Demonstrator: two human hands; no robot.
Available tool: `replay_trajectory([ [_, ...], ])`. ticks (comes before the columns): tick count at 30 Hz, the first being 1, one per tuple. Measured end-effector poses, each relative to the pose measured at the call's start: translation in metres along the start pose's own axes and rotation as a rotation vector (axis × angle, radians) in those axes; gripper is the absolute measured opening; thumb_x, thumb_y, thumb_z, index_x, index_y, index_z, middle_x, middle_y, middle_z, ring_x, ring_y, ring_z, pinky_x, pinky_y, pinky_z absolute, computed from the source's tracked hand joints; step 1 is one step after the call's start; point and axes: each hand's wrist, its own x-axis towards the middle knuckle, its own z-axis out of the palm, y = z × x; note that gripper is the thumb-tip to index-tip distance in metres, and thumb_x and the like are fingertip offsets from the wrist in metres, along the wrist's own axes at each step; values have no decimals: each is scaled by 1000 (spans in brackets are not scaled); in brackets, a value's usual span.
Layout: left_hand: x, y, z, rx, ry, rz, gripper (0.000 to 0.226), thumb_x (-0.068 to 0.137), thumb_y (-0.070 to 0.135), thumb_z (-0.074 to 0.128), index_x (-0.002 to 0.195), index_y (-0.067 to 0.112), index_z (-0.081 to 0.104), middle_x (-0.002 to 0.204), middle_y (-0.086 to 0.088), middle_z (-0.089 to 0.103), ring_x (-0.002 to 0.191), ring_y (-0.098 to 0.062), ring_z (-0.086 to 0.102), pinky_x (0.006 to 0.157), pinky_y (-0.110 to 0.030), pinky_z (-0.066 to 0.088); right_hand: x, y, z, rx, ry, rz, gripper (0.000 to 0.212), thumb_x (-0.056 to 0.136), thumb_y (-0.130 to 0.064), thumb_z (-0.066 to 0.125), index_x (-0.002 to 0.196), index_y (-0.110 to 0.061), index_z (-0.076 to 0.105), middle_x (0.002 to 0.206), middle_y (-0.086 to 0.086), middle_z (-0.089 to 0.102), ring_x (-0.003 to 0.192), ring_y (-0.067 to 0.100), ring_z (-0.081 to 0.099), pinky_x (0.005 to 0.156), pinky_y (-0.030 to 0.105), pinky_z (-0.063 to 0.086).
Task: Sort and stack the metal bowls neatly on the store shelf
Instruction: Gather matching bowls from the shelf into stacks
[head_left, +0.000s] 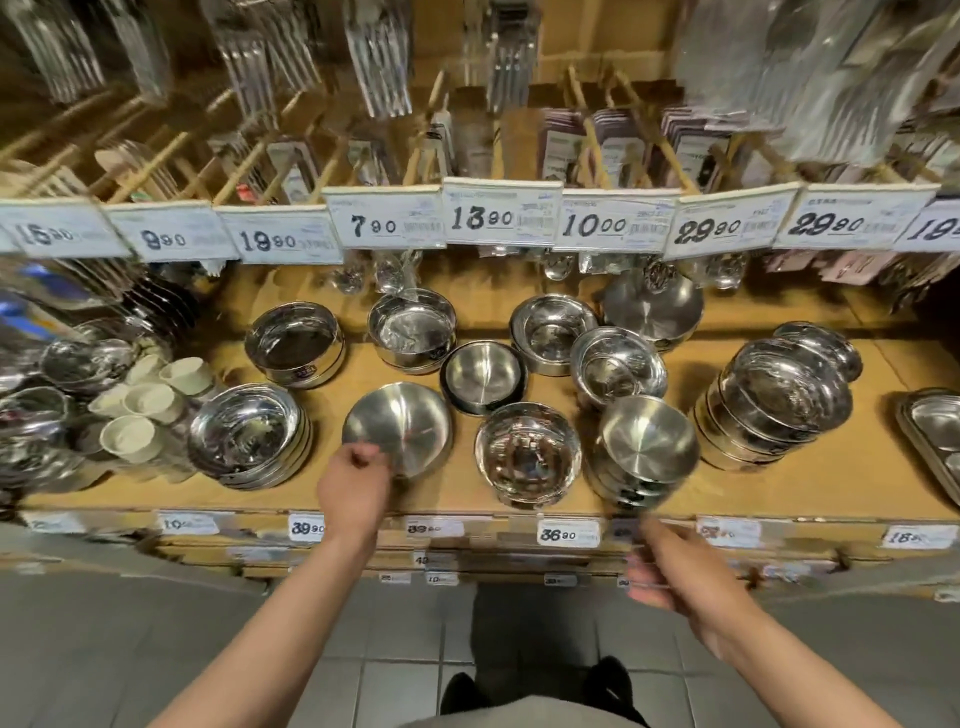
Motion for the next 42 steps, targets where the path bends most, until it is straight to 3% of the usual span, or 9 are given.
replay_trajectory([
  [5, 35, -22, -22, -32, -38, -141, 25, 83, 23, 70, 71, 8, 54, 69, -12, 59, 67, -25, 53, 63, -38, 44, 9, -12, 65, 93, -141, 36, 27, 100, -30, 61, 118, -9, 61, 102, 12, 62, 91, 23, 66, 62, 34, 63],
  [8, 54, -33, -17, -64, -230, -185, 27, 86, 28, 69, 88, 1, 66, 86, -25, 73, 83, -31, 69, 86, -56, 56, 20, -26, 92, 231, -89, 12, 32, 99, -28, 65, 121, -8, 55, 110, 9, 65, 98, 25, 68, 63, 30, 64],
  [11, 67, -43, -12, -65, -294, -210, 49, 82, 31, 73, 117, -2, 63, 105, -23, 74, 100, -37, 71, 93, -53, 57, 30, -26, 105, 282, 19, 25, 31, 99, -15, 64, 126, -2, 56, 116, 17, 69, 91, 28, 71, 50, 20, 59],
  [14, 68, -46, -13, -143, -350, -269, 31, 90, 27, 71, 109, 4, 61, 88, -16, 77, 68, -23, 70, 53, -32, 56, 39, -18, 108, 317, 94, 51, 33, 100, -7, 60, 130, 2, 53, 125, 23, 65, 110, 36, 68, 47, 18, 57],
  [16, 68, -46, -14, -205, -369, -333, 15, 94, 18, 67, 99, 7, 58, 76, -12, 76, 67, -23, 69, 48, -27, 52, 42, -16, 109, 346, 98, 48, 34, 100, -6, 59, 132, 0, 51, 127, 23, 64, 116, 37, 66, 48, 19, 58],
  [23, 67, -50, -25, -233, -353, -398, 4, 96, -2, 55, 95, 0, 56, 97, -21, 68, 77, -33, 72, 54, -28, 60, 36, -23, 115, 355, 58, 24, 34, 97, 5, 57, 129, -3, 54, 118, 20, 67, 102, 33, 68, 57, 25, 61],
  [28, 63, -63, -28, -270, -390, -390, 4, 97, -4, 54, 95, -1, 57, 63, -11, 74, 57, -20, 73, 59, -26, 60, 30, -18, 113, 303, -5, 49, 22, 95, 10, 56, 111, -4, 58, 104, 21, 70, 87, 31, 69, 56, 28, 63],
  [34, 66, -69, -32, -332, -376, -390, 17, 99, -6, 51, 114, -8, 57, 105, -28, 70, 62, -23, 75, 59, -28, 62, 34, -19, 108, 314, -2, 43, 22, 95, 9, 56, 114, -1, 58, 99, 20, 69, 80, 28, 68, 54, 30, 63],
  [42, 67, -67, -36, -329, -348, -381, 13, 100, -2, 53, 112, -8, 57, 98, -26, 69, 60, -24, 75, 51, -24, 61, 40, -16, 105, 364, 36, 27, 14, 98, 2, 59, 111, -2, 61, 98, 18, 67, 76, 21, 65, 61, 29, 61],
])
